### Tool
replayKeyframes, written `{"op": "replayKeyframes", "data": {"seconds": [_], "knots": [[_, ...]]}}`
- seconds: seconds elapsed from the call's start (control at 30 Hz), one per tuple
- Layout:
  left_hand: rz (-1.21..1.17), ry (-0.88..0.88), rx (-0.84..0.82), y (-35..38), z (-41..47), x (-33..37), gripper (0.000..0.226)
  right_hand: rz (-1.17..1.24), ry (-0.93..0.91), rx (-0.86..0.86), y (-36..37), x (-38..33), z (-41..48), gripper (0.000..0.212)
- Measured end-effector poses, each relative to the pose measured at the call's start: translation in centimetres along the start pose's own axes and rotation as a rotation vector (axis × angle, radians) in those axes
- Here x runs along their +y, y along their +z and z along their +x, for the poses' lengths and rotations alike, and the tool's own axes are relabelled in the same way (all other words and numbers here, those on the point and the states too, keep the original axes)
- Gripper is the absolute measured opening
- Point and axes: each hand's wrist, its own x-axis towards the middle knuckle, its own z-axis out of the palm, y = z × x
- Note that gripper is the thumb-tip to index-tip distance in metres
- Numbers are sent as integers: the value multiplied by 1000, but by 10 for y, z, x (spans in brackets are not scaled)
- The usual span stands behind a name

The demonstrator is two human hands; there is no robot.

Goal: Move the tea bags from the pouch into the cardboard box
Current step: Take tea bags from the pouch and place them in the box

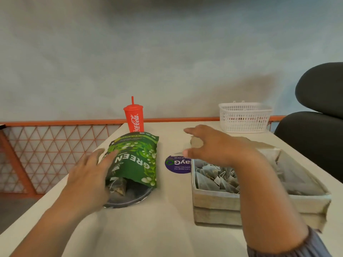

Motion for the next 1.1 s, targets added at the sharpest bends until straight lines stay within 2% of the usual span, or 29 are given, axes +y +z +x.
{"op": "replayKeyframes", "data": {"seconds": [0.07, 0.17, 0.37, 0.47, 0.57, 0.7, 0.8, 0.9, 0.97, 1.03, 1.1], "knots": [[-41, 19, 39, 4, 7, -6, 73, -54, -23, -48, 10, -9, 3, 71], [-69, 108, 185, 5, 20, -1, 54, -97, -61, -57, 19, -20, 4, 71], [-134, 408, 570, -24, 31, 32, 35, -65, -154, 67, 40, -39, 8, 74], [-104, 495, 708, -36, 30, 43, 28, -80, -202, 143, 44, -44, 9, 67], [-71, 558, 760, -40, 31, 42, 23, -131, -212, 215, 43, -46, 10, 51], [-44, 557, 781, -37, 28, 42, 26, -167, -159, 263, 39, -47, 12, 34], [-76, 613, 813, -36, 16, 49, 24, -214, -132, 244, 39, -48, 12, 35], [-123, 775, 700, -29, -4, 60, 19, -229, -144, 257, 42, -48, 13, 34], [-97, 799, 484, -23, -11, 68, 18, -237, -145, 257, 43, -49, 13, 33], [-21, 639, 211, -17, -10, 74, 27, -231, -135, 266, 42, -50, 11, 34], [93, 423, 2, -5, 0, 72, 47, -234, -128, 278, 39, -51, 8, 37]]}}
